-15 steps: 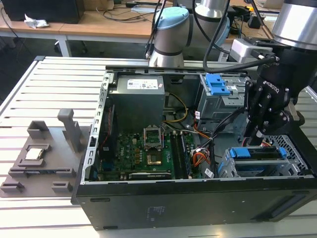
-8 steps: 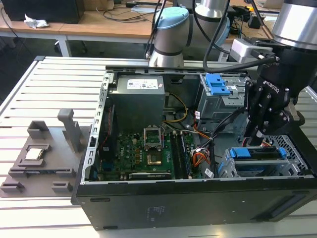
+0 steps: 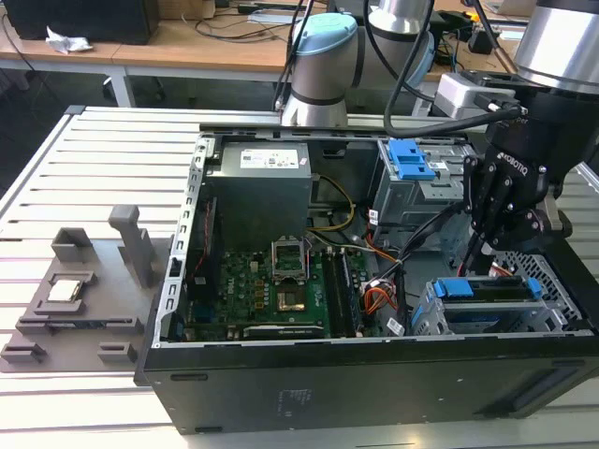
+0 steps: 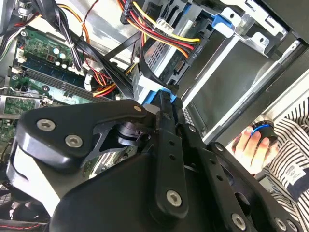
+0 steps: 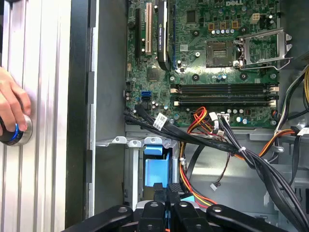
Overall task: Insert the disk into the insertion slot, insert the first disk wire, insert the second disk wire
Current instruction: 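Insert the second disk wire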
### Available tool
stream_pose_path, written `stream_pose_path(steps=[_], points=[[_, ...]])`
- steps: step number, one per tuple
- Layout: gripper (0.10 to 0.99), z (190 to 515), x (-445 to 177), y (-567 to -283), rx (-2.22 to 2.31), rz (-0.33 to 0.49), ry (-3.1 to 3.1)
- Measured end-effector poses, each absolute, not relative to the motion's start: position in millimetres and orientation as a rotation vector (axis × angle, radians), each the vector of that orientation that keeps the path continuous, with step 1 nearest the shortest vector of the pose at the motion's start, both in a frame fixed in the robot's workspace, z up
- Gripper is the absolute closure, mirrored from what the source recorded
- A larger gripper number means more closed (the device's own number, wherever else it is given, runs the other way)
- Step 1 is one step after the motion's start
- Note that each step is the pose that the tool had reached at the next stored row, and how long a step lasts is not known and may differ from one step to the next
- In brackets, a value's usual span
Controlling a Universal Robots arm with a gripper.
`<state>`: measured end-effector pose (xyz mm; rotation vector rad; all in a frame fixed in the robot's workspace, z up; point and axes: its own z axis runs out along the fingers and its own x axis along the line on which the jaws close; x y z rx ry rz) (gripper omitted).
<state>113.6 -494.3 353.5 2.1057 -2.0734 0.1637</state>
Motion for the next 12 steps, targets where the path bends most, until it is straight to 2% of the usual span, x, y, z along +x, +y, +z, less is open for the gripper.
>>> stream_pose_path(steps=[2,4,7,12], points=[[0.941,353.1,113.6,-504.5,2.118,0.141,-2.085],[0.941,352.6,113.7,-514.2,2.164,0.058,-2.125],[0.941,352.0,113.7,-523.8,2.2,-0.014,-2.157],[0.941,348.1,119.2,-536.9,2.213,-0.046,-2.168]])
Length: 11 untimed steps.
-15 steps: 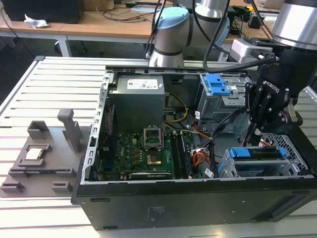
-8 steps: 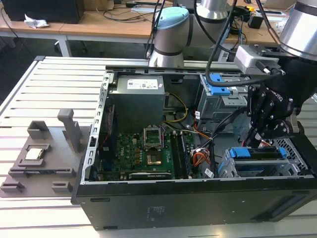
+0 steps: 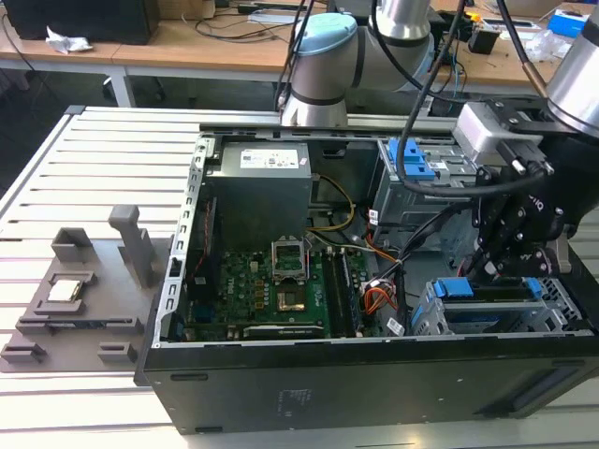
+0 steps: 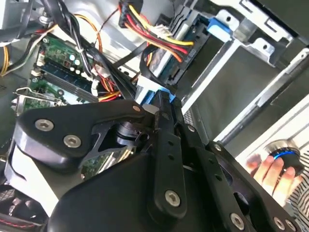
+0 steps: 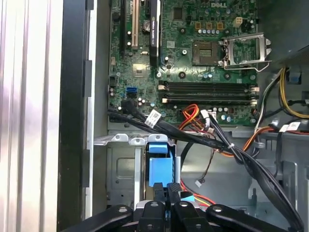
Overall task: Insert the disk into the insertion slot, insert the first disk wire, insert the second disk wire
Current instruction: 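Insert the second disk wire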
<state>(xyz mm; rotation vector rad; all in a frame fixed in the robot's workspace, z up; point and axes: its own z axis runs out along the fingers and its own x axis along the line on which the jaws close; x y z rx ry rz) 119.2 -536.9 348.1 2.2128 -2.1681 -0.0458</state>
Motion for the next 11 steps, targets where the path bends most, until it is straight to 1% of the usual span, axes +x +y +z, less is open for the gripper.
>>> stream_pose_path(steps=[4,11], points=[[0.941,345.6,124.2,-540.9,2.253,-0.137,-2.203],[0.941,343.1,124.9,-549.5,2.255,-0.142,-2.204]])
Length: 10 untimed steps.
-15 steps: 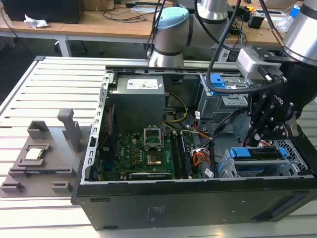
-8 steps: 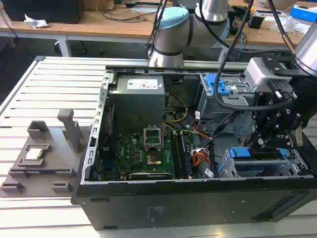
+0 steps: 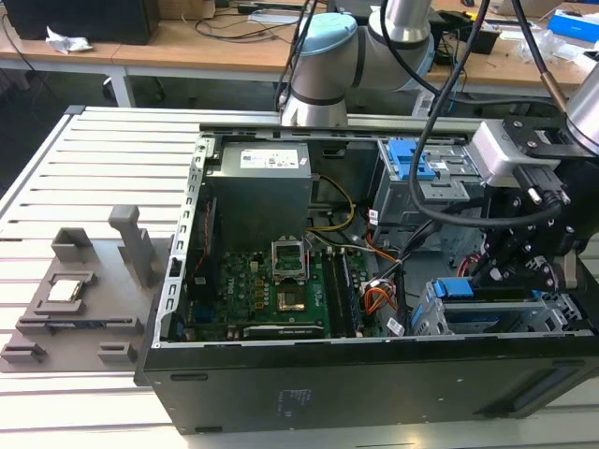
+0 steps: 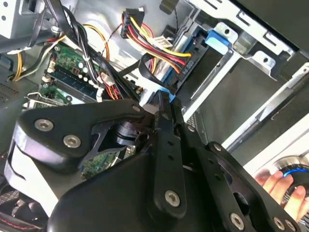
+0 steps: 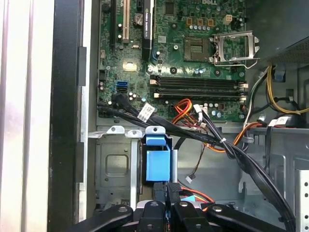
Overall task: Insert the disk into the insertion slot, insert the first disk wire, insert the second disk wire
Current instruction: 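Insert the second disk wire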
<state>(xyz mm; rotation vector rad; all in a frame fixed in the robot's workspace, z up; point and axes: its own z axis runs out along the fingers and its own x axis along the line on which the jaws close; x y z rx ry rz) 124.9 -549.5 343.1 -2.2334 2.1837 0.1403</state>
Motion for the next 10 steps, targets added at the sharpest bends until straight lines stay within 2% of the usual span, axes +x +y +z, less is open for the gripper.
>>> stream_pose_path(steps=[10], points=[[0.941,342.0,131.5,-549.5,-2.233,0.142,2.183]])
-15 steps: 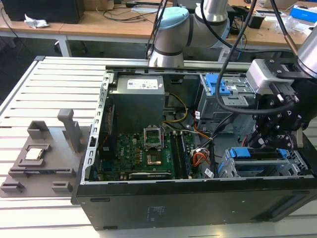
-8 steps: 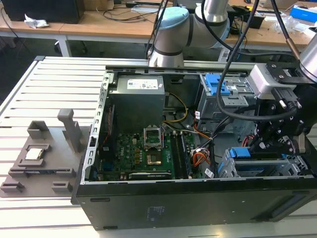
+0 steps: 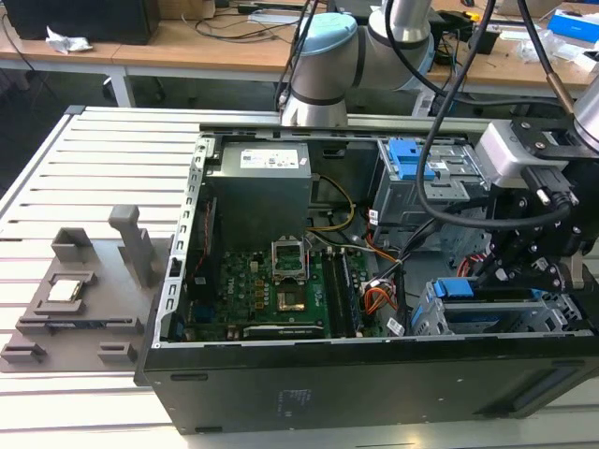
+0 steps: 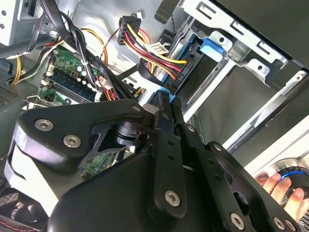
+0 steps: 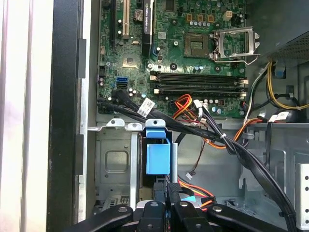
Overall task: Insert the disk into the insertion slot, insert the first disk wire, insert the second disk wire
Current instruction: 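Insert the second disk wire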
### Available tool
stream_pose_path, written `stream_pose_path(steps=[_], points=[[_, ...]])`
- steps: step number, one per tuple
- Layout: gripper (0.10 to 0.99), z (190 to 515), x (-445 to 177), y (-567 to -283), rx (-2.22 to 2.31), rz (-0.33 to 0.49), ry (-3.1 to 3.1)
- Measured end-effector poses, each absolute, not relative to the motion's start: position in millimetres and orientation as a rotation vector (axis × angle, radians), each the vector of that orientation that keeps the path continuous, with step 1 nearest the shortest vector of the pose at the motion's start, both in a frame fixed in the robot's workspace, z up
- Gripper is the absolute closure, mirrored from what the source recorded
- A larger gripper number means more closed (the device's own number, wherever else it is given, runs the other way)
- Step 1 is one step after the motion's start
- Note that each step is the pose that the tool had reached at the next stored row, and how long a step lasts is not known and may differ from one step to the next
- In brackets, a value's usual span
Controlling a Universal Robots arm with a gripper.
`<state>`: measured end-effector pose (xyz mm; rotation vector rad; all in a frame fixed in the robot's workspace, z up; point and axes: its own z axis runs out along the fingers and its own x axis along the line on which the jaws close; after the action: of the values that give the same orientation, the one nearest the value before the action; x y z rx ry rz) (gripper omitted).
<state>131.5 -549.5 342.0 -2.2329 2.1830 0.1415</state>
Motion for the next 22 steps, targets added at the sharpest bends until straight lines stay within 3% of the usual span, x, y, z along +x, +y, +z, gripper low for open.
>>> stream_pose_path(steps=[22], points=[[0.941,339.8,132.3,-556.0,-2.221,0.166,2.169]])
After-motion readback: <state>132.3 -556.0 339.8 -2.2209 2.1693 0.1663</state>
